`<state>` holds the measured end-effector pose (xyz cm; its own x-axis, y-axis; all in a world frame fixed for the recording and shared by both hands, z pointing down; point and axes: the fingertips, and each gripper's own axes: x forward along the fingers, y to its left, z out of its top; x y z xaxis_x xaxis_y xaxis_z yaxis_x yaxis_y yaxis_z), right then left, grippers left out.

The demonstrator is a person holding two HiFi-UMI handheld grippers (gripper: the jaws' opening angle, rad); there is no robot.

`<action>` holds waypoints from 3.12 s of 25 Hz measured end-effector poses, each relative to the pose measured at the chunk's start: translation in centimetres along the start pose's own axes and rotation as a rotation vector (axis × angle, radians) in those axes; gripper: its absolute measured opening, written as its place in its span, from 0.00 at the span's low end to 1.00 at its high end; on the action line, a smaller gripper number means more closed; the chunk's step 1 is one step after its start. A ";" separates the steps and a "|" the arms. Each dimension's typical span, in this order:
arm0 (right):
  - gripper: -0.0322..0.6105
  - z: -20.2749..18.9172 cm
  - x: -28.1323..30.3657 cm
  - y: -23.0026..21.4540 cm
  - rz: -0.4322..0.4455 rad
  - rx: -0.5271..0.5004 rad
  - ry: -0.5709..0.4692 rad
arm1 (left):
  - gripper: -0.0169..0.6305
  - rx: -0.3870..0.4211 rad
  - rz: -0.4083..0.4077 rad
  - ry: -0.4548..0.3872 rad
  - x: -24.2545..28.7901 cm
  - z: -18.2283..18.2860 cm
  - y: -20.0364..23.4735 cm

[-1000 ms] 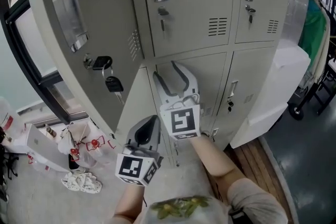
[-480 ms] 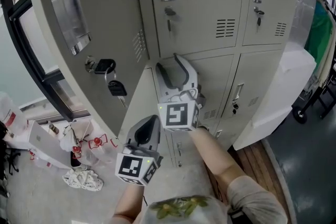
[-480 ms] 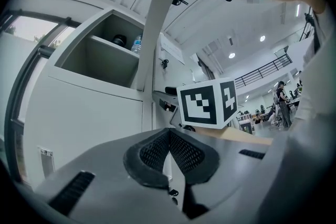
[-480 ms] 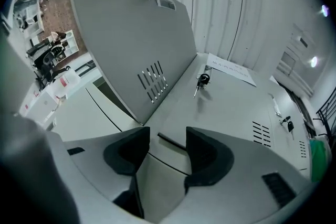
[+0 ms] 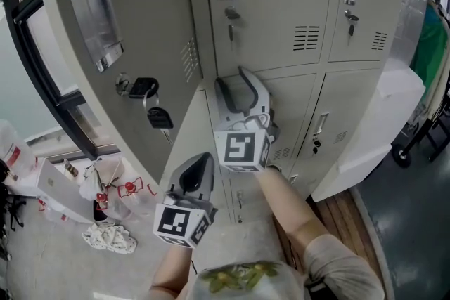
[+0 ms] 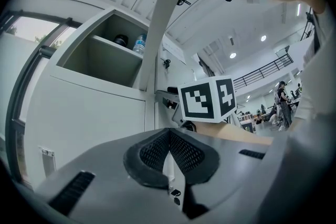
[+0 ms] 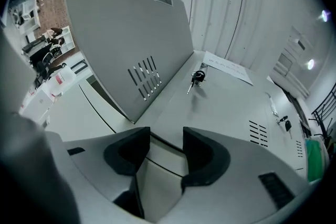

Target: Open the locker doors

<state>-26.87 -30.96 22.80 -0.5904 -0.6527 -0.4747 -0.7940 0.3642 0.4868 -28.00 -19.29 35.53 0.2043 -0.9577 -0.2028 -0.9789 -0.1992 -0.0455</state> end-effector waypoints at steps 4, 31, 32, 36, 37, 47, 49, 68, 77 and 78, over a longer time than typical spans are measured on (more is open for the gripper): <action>0.37 0.1 -0.1 0.0 0.013 0.014 -0.004 | 0.07 -0.006 0.006 0.001 0.0 0.2 0.0; 0.22 3.1 -5.4 -0.3 0.115 0.036 -0.084 | 0.07 -0.032 -0.045 -0.005 -0.2 -0.1 -2.0; 0.21 3.2 -5.6 -0.3 0.117 0.035 -0.083 | 0.07 -0.033 -0.047 -0.005 -0.3 -0.1 -2.1; 0.19 3.6 -6.4 -0.5 0.121 0.030 -0.085 | 0.07 -0.034 -0.057 -0.008 -0.4 0.1 -2.7; 0.18 3.6 -6.7 -0.5 0.123 0.030 -0.083 | 0.07 -0.035 -0.060 -0.008 -0.4 0.1 -2.8; 0.15 4.2 -8.6 -1.1 0.139 0.036 -0.082 | 0.07 -0.049 -0.096 -0.002 -0.3 -0.2 -4.6; 0.15 4.3 -8.9 -1.2 0.144 0.043 -0.082 | 0.07 -0.052 -0.102 -0.002 -0.3 -0.2 -4.8; 0.13 5.1 -11.4 -2.7 0.135 0.126 -0.104 | 0.07 -0.062 -0.128 0.002 -0.3 -0.4 -6.3; 0.12 5.3 -12.5 -3.4 0.116 0.132 -0.098 | 0.07 -0.070 -0.145 0.002 -0.2 -0.5 -7.1; 0.12 5.3 -12.6 -3.5 0.115 0.129 -0.095 | 0.07 -0.071 -0.149 0.001 -0.2 -0.5 -7.2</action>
<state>-17.45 -20.51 23.23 -0.6843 -0.5387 -0.4916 -0.7291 0.5187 0.4465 -20.98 -17.80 36.36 0.3471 -0.9167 -0.1982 -0.9356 -0.3530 -0.0057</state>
